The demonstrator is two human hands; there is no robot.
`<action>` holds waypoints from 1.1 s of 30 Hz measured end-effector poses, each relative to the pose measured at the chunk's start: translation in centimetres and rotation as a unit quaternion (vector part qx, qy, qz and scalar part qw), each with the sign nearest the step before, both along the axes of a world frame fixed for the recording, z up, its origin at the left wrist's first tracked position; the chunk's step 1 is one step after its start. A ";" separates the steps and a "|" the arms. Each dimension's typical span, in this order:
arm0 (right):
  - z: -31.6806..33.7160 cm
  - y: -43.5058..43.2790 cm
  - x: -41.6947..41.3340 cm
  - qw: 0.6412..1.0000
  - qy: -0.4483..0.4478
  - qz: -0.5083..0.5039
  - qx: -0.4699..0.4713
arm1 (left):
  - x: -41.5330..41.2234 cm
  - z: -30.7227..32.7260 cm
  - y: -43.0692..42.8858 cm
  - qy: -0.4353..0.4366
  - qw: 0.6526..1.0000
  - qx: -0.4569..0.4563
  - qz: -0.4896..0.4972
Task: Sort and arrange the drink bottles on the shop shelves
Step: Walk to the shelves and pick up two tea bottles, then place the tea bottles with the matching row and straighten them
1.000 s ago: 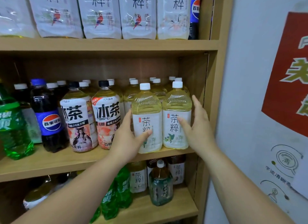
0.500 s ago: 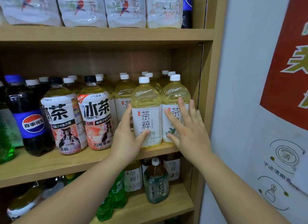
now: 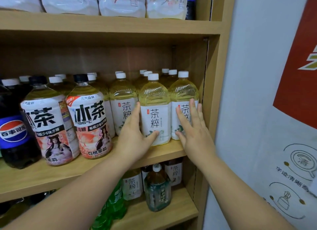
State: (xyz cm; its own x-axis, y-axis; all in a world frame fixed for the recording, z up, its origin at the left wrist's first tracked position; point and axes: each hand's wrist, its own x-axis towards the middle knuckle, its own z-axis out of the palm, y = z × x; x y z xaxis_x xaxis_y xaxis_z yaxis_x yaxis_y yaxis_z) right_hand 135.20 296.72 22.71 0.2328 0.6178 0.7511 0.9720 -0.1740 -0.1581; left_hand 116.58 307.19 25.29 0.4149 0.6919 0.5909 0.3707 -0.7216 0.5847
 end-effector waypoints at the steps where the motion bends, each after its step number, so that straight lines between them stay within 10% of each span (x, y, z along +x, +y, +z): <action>1: -0.1 0.2 0.1 1.000 0.005 0.001 0.004 | -0.2 0.0 0.0 0.009 1.000 0.003 -0.005; 33: 4.5 -3.8 -2.5 0.982 0.172 0.062 -0.056 | -2.7 3.7 -5.0 0.029 0.999 -0.003 -0.012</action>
